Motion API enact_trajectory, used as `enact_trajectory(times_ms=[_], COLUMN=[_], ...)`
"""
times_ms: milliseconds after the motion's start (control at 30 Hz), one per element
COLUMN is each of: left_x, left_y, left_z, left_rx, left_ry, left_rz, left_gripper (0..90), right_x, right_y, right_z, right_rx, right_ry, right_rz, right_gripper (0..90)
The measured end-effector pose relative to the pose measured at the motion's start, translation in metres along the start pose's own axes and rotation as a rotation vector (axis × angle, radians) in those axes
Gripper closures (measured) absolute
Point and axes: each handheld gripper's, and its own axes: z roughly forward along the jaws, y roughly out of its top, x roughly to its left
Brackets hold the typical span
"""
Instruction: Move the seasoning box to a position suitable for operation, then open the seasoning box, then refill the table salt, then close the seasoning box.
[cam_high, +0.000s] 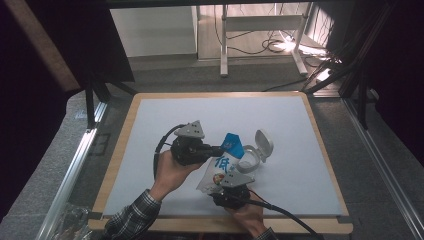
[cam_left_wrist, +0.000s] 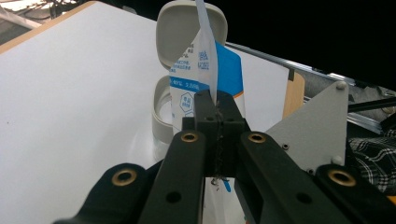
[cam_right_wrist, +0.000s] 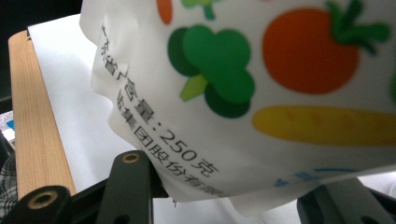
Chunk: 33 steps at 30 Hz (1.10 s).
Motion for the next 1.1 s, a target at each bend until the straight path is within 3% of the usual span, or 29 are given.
enact_trajectory(times_ms=[300,1100], left_x=[0.002,0.002], left_y=[0.002,0.009], left_z=[0.004,0.011], left_rx=[0.006,0.019], left_ry=[-0.001,0.009], left_rz=[-0.002,0.014], left_gripper=[90.0,90.0], right_x=[0.002,0.003], right_y=[0.000,0.003], right_z=[-0.001,-0.005], right_rx=[-0.001,-0.012], right_ry=[0.006,0.053], right_rz=[-0.017,-0.004], right_gripper=[54.4,56.6])
